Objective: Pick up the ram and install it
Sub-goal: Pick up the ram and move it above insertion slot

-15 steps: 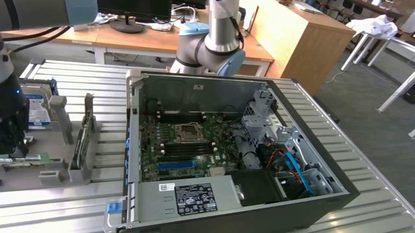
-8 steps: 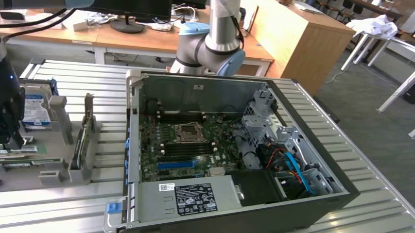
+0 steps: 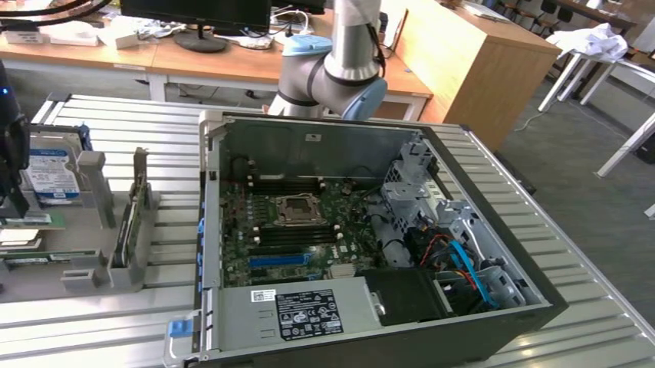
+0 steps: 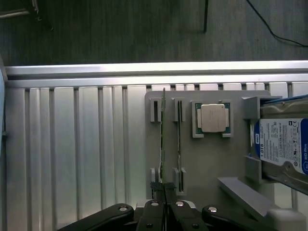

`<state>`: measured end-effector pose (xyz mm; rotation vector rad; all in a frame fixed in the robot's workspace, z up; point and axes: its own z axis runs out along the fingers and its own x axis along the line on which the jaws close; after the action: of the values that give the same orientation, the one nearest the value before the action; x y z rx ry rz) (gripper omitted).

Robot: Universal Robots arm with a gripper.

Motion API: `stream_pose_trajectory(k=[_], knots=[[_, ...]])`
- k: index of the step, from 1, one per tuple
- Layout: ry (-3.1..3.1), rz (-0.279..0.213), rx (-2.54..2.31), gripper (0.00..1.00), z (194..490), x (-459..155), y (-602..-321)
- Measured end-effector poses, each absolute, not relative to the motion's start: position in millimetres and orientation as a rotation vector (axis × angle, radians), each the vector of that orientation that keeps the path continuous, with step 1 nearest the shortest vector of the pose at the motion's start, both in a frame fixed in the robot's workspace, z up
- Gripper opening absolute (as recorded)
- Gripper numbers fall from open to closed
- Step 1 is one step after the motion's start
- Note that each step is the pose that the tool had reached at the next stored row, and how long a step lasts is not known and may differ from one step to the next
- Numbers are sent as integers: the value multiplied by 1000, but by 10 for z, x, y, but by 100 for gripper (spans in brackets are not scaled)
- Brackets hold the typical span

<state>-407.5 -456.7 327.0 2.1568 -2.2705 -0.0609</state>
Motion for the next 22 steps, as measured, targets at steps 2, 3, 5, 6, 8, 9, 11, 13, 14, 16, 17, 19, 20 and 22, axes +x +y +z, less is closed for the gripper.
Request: stream_pose_trajectory(k=[2, 3, 5, 6, 8, 9, 11, 13, 14, 16, 17, 19, 20, 22], knots=[[-2271, -61, 2157, 12, 3346, -4075, -4567], [-2271, -61, 2157, 12, 3383, -4075, -4567], [-2271, -61, 2157, 12, 3457, -4075, -4567], [-2270, -61, 2157, 12, 3494, -4075, -4567], [-2270, -61, 2157, 12, 3568, -4075, -4567], [-2270, -61, 2157, 12, 3604, -4075, -4567], [-2270, -61, 2157, 12, 3674, -4075, -4567], [-2270, -61, 2157, 12, 3741, -4074, -4567], [-2270, -61, 2157, 12, 3773, -4075, -4567], [-2270, -61, 2156, 12, 3831, -4075, -4567], [-2270, -61, 2157, 12, 3857, -4074, -4567], [-2270, -61, 2157, 12, 3900, -4074, -4567], [-2270, -61, 2157, 12, 3923, -4074, -4567], [-2270, -61, 2156, 12, 3975, -4075, -4567]])
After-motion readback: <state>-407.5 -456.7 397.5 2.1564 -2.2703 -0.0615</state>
